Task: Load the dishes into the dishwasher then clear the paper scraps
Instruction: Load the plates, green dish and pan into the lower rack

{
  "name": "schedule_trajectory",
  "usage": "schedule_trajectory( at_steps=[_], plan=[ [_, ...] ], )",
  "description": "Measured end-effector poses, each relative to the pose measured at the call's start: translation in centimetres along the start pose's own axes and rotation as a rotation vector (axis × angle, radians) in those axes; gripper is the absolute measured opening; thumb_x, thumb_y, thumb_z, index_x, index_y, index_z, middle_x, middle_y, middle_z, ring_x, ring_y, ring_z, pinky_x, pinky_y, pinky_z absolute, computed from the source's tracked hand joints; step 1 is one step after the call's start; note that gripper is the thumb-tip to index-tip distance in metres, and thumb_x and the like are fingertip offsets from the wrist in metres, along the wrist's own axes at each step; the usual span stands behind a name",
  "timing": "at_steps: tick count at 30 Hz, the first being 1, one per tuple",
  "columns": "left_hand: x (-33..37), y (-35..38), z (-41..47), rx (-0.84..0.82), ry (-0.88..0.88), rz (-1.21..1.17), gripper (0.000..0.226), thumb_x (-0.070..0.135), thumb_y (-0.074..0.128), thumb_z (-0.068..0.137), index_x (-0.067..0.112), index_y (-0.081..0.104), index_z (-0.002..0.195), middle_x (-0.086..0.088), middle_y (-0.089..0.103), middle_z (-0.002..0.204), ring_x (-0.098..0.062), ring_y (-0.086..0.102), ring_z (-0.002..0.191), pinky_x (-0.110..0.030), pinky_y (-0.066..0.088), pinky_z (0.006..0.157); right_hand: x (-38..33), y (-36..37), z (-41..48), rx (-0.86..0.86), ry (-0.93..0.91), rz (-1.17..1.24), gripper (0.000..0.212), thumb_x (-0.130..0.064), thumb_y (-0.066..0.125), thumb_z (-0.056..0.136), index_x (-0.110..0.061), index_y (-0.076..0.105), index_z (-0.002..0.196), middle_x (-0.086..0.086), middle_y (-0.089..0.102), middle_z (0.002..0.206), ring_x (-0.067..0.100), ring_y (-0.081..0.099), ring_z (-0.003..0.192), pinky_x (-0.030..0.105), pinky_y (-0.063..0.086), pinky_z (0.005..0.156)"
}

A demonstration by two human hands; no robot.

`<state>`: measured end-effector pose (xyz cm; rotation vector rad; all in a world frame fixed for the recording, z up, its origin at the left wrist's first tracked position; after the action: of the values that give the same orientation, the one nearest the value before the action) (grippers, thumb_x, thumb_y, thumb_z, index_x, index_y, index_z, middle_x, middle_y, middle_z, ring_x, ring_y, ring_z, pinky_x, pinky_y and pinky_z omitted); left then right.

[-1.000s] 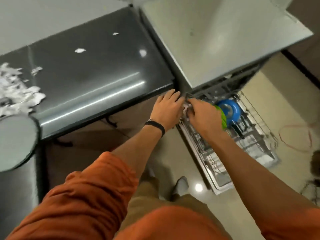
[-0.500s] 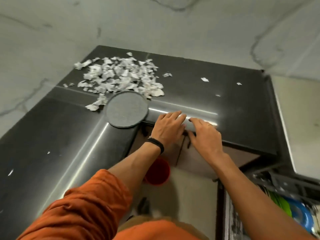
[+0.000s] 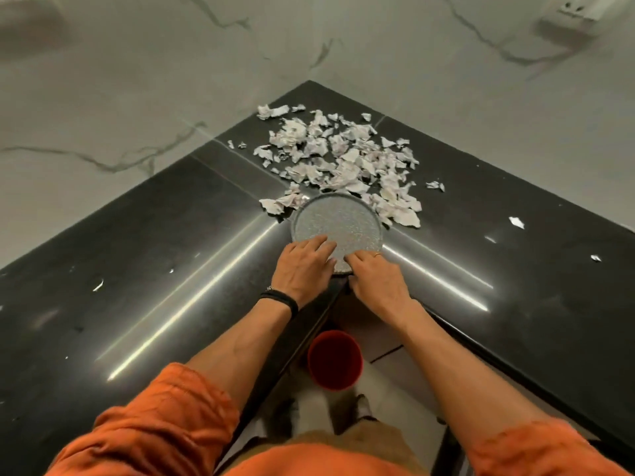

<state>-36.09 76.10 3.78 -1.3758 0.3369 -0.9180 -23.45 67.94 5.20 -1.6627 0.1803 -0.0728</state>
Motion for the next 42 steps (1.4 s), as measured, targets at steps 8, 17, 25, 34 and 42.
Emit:
schedule_trajectory(
  at_steps=[8, 17, 25, 34, 42],
  plan=[
    [-2.0, 1.1, 0.2, -0.077, -0.116, 0.03, 0.038, 0.037, 0.052, 0.1, 0.023, 0.057, 0.135, -0.003, 0.056, 0.143, -0.026, 0.059, 0.122, -0.042, 0.051, 0.095, 0.5, 2.9, 3.1, -0.112, -0.169, -0.121, 0.032, -0.009, 0.055, 0.096, -0.013, 0.048, 0.128, 0.009, 0.052, 0.121, 0.031, 0.055, 0.11, 0.04, 0.045, 0.067],
    [-1.8, 1.6, 1.0, -0.159, -0.124, 0.063, 0.055, 0.02, 0.058, 0.084, 0.024, 0.053, 0.138, -0.004, 0.053, 0.145, -0.026, 0.053, 0.127, -0.044, 0.055, 0.088, 1.6, 2.5, 3.2, 0.03, -0.262, -0.215, 0.038, -0.005, 0.081, 0.071, -0.012, 0.061, 0.102, 0.006, 0.061, 0.093, 0.027, 0.062, 0.084, 0.039, 0.052, 0.064],
    [-1.1, 1.1, 3.3, -0.08, -0.088, 0.075, 0.089, 0.01, 0.068, 0.072, 0.024, 0.03, 0.152, -0.015, 0.03, 0.155, -0.037, 0.028, 0.142, -0.049, 0.058, 0.086, 2.0, -2.3, 2.8, 0.341, -0.307, -0.315, 0.021, 0.008, 0.05, 0.081, -0.01, 0.057, 0.087, 0.008, 0.056, 0.077, 0.026, 0.054, 0.068, 0.039, 0.049, 0.062],
    [6.1, 1.0, 7.0, 0.043, 0.367, -0.024, 0.055, 0.01, 0.036, 0.088, 0.012, 0.056, 0.139, -0.02, 0.049, 0.145, -0.043, 0.033, 0.143, -0.052, 0.048, 0.103, 5.7, -2.9, -6.7, 0.513, 0.008, -0.364, 0.011, -0.006, 0.057, 0.092, -0.017, 0.054, 0.091, 0.003, 0.054, 0.077, 0.024, 0.051, 0.066, 0.038, 0.043, 0.066],
    [24.2, 3.0, 5.2, 0.009, 0.886, -0.219, 0.048, -0.01, 0.061, 0.081, 0.012, 0.066, 0.123, -0.009, 0.061, 0.132, -0.037, 0.041, 0.142, -0.05, 0.055, 0.094, 10.9, -4.2, -21.7, 0.445, 0.455, -0.332, 0.059, -0.047, 0.06, 0.085, -0.02, 0.05, 0.136, 0.006, 0.057, 0.118, 0.027, 0.054, 0.1, 0.042, 0.044, 0.081]
  ],
)
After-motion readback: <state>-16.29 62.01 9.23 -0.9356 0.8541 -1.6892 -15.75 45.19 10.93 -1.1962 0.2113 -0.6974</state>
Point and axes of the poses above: each hand's wrist, its own z-axis towards the middle knuckle, its own y-axis out of the palm, x = y × z, the point moved 4 cm from there along z, towards the middle knuckle
